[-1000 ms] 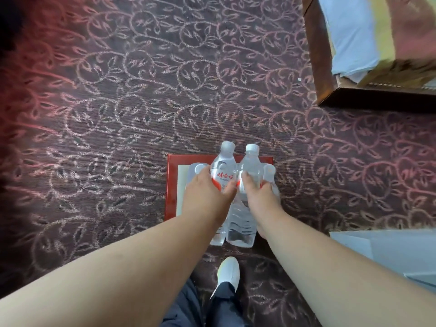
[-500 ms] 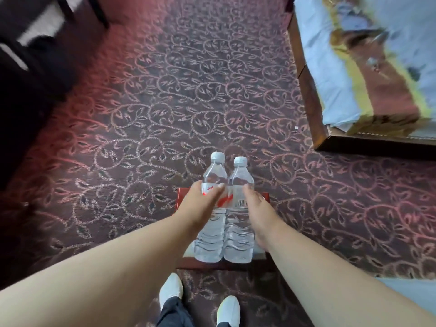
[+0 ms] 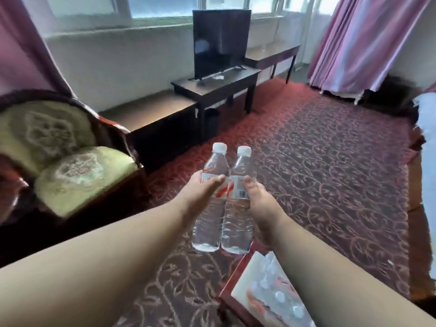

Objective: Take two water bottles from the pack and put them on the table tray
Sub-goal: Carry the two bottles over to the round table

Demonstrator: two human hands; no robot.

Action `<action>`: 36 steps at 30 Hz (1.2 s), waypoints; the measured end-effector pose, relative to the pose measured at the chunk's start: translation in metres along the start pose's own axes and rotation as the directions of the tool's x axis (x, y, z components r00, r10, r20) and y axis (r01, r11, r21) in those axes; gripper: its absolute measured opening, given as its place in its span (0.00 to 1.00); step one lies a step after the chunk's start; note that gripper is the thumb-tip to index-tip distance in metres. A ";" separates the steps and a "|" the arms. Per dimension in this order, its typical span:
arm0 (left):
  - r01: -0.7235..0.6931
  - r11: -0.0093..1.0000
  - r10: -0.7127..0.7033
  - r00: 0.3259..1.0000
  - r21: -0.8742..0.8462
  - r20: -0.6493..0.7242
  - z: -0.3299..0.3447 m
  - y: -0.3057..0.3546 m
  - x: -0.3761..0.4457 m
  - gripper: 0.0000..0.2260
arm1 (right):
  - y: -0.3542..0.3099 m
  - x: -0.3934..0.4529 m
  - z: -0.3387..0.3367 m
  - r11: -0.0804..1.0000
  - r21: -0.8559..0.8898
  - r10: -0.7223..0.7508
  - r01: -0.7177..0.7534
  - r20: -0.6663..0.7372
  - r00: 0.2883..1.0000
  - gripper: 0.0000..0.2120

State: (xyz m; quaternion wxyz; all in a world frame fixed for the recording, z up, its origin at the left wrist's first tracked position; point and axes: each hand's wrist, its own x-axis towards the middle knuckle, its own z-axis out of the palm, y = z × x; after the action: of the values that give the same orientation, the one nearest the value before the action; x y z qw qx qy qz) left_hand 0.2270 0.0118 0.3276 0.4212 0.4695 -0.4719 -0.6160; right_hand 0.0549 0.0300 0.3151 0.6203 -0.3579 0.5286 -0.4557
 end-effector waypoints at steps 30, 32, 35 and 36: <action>-0.146 0.949 -0.087 0.729 -0.278 -0.679 -0.666 0.023 -0.282 0.31 | 0.136 0.030 0.723 0.954 -0.299 0.261 -0.016 0.802 0.537 0.30; -0.139 0.950 -0.105 0.700 -0.279 -0.707 -0.699 0.027 -0.272 0.35 | 0.138 0.051 0.757 0.961 -0.276 0.249 -0.015 0.841 0.480 0.33; -0.140 0.955 -0.106 0.662 -0.262 -0.741 -0.752 0.039 -0.253 0.39 | 0.133 0.088 0.811 0.961 -0.276 0.254 0.002 0.885 0.391 0.35; -0.133 0.958 -0.105 0.660 -0.253 -0.744 -0.768 0.043 -0.246 0.40 | 0.129 0.100 0.829 0.957 -0.289 0.266 0.007 0.891 0.367 0.34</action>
State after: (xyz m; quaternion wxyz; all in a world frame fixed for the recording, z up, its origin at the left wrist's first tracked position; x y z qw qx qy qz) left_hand 1.0299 0.0975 0.3271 0.6460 0.6120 -0.1654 -0.4252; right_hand 0.8952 -0.0535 0.3158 0.7937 -0.5808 0.1708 -0.0591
